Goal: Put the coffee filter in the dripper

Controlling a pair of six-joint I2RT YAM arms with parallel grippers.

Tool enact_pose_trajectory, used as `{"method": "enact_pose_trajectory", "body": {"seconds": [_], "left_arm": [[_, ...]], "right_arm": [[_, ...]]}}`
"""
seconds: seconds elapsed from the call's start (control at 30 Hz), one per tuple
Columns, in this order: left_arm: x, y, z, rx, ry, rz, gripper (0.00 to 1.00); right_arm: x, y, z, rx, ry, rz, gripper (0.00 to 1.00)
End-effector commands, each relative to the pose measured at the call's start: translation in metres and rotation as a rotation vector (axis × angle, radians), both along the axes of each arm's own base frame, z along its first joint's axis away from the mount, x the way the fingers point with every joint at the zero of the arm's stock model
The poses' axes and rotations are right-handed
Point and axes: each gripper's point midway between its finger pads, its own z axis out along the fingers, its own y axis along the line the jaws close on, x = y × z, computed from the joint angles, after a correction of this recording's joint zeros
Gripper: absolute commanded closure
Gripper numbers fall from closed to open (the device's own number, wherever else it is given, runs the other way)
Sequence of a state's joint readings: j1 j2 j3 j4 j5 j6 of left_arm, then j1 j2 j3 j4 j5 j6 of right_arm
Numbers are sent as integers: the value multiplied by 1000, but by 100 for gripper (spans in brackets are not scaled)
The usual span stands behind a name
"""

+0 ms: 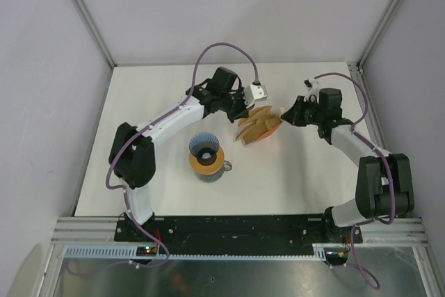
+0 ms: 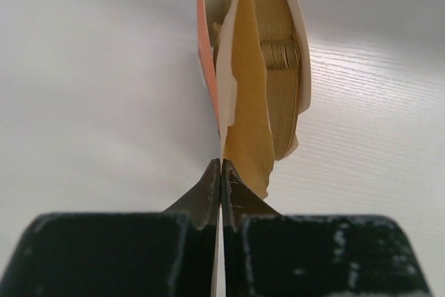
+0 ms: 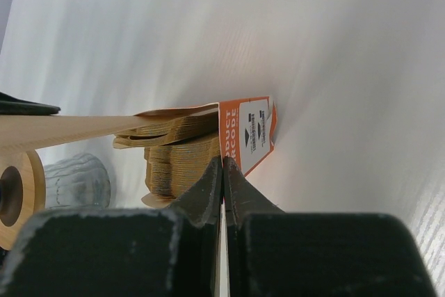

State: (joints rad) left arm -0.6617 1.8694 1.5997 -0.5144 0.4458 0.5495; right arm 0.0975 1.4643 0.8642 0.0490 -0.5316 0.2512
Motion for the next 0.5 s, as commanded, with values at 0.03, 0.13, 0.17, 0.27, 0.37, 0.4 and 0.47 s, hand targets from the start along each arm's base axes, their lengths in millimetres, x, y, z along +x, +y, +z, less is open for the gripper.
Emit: {"method": "enact_pose_trajectory", "body": {"seconds": [0.03,0.13,0.17,0.27,0.37,0.4,0.47], "left_arm": [[18,8,52,-52,-125,59,100],[22,15,54,-48,-131,80,100],[22,17,56,-51,-133,85,100],[23,23,65,-64,-137,107,100],[24,30,69,-55,-154,120,100],[26,33,68,-47,-159,126,100],[28,41,63,-37,-154,137,100]], "right_arm": [[4,-8,-5,-17,6,-17,100],[4,-10,-8,-20,13,-19,100],[5,-11,-8,-25,12,-24,100],[6,-13,-10,-28,17,-36,100],[8,-14,-11,-22,19,-40,100],[9,-13,-11,-19,19,-38,100],[9,-12,-10,-15,15,-34,100]]}}
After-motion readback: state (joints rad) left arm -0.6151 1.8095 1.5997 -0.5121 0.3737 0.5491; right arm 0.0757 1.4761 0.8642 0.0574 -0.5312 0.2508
